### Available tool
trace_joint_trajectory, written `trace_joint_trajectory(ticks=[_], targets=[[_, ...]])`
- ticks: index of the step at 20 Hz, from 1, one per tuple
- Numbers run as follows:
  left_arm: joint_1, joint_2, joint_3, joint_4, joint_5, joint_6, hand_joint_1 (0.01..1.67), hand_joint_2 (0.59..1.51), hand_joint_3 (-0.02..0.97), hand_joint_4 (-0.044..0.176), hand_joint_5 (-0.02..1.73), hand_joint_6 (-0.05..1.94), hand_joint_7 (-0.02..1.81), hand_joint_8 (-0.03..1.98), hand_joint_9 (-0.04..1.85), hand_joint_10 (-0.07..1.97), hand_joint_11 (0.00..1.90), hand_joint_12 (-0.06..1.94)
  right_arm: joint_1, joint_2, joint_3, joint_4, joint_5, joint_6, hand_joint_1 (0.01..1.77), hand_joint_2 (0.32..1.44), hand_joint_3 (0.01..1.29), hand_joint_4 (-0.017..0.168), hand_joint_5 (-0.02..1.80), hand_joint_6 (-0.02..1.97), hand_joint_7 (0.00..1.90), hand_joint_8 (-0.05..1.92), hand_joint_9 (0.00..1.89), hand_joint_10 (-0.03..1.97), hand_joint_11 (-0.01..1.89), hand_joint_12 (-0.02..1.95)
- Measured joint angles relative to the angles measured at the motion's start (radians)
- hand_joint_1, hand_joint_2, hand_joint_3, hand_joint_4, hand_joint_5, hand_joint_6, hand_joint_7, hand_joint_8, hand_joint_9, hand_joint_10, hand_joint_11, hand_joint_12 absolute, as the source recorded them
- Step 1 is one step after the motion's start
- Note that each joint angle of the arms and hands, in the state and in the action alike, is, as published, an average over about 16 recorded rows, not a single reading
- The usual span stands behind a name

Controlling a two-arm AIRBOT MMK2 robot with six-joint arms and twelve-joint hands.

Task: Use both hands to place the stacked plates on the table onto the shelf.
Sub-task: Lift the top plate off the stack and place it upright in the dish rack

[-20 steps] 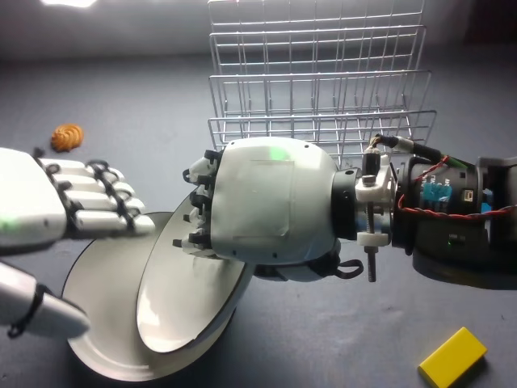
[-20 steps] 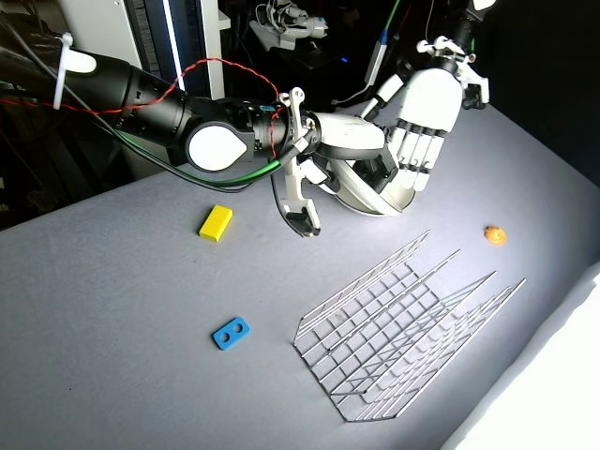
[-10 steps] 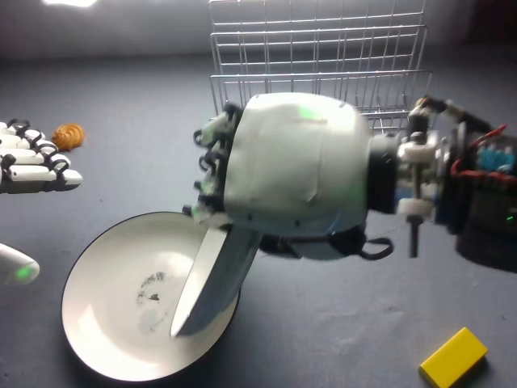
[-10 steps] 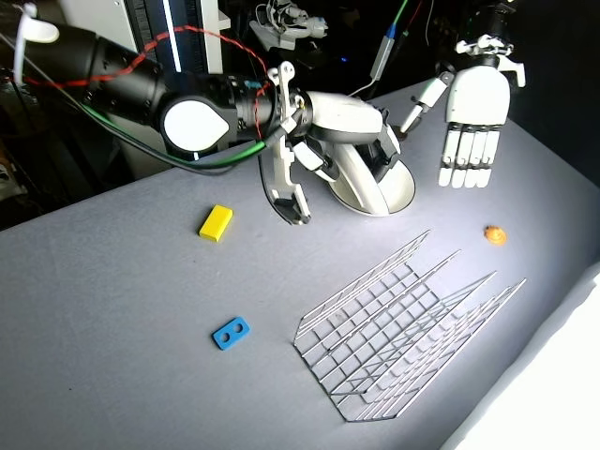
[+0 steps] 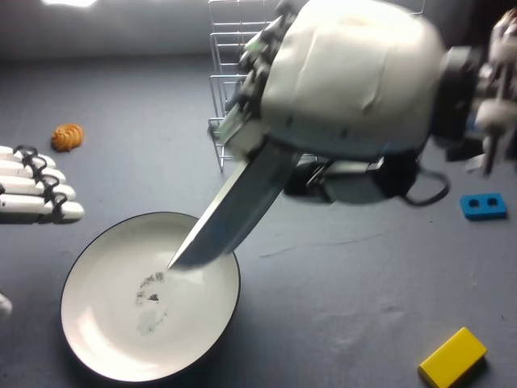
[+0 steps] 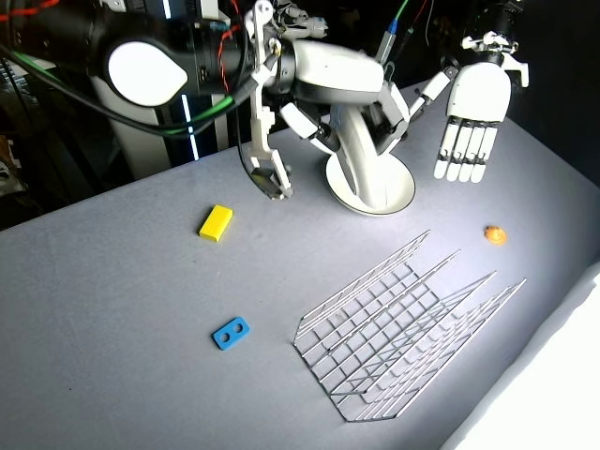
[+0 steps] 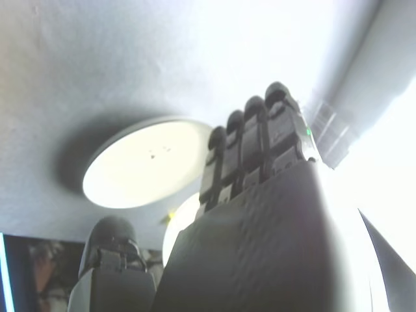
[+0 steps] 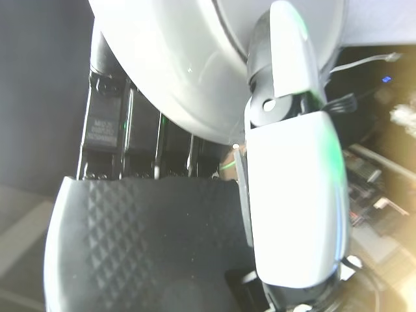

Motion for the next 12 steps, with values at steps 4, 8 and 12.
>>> trace_joint_trajectory(ticks=[4, 8, 12], targets=[[0.012, 0.0, 0.009, 0.032, -0.11, 0.007, 0.02, 1.125, 0.0, 0.0, 0.07, 0.02, 0.06, 0.02, 0.04, 0.01, 0.03, 0.04, 0.072, 0.039, -0.005, 0.109, -0.045, 0.027, 1.18, 1.01, 0.01, 0.001, 0.93, 0.99, 1.04, 1.0, 1.02, 0.75, 0.75, 1.34], [0.012, -0.002, 0.001, 0.071, -0.195, 0.014, 0.02, 1.127, 0.0, 0.0, 0.07, 0.02, 0.06, 0.02, 0.04, 0.01, 0.03, 0.05, 0.135, 0.06, 0.014, 0.226, -0.088, 0.065, 1.18, 1.01, 0.01, 0.002, 0.93, 0.99, 1.03, 1.01, 1.01, 0.76, 0.75, 1.35], [0.005, -0.008, -0.02, 0.113, -0.241, 0.019, 0.02, 1.128, 0.0, 0.0, 0.06, 0.02, 0.06, 0.02, 0.03, 0.01, 0.02, 0.05, 0.183, 0.066, 0.048, 0.327, -0.121, 0.116, 1.19, 1.01, 0.01, 0.003, 0.92, 1.0, 1.02, 1.02, 1.0, 0.76, 0.74, 1.34]])
